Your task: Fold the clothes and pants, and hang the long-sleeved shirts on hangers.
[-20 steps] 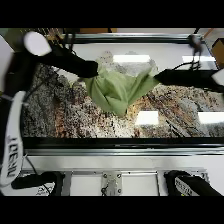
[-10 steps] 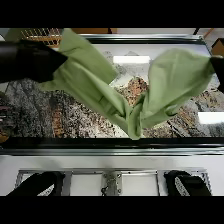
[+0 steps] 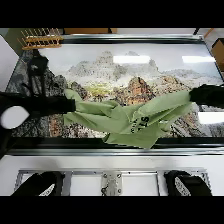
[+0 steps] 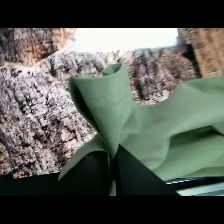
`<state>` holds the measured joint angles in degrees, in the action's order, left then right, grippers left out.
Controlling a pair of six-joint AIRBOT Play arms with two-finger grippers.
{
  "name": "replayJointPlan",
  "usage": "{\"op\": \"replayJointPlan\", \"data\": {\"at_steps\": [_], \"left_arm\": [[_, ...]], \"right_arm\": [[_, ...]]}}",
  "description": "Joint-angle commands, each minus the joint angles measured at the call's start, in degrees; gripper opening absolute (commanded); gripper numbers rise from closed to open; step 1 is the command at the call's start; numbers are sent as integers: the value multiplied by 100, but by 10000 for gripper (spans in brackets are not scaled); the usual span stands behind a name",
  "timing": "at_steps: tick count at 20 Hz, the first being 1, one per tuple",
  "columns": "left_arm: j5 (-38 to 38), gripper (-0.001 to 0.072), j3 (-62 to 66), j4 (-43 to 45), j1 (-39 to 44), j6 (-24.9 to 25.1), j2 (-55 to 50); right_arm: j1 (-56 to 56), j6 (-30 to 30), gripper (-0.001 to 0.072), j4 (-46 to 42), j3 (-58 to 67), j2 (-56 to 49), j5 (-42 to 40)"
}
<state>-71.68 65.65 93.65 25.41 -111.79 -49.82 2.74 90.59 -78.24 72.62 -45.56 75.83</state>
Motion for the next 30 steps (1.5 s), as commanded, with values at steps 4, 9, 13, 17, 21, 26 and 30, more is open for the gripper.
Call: {"op": "replayJointPlan", "data": {"at_steps": [4,9,13,17,21,26,30], "left_arm": [[654,665,-1554,-1436,-1172,610,-1156],[1298,692,-1425,-2876,-2312,1766,-2035],[1639,692,-673,-2892,-2859,2304,-3034],[1274,692,269,-2935,-2868,3226,-4140],[249,692,979,-2938,-2658,3703,-5136],[-79,691,1329,-2942,-2166,3746,-5530],[17,7,1637,-2940,-1803,3563,-5530]], "right_arm": [[-11,-79,12,111,-509,-846,-37],[-11,-79,12,138,-654,-879,-35],[-11,-76,12,138,-656,-885,-35],[-11,-74,12,243,-697,-885,-35],[-13,-72,12,417,-767,-885,-37],[-13,-74,12,503,-778,-885,-37],[-11,-79,12,501,-778,-885,-146]]}}
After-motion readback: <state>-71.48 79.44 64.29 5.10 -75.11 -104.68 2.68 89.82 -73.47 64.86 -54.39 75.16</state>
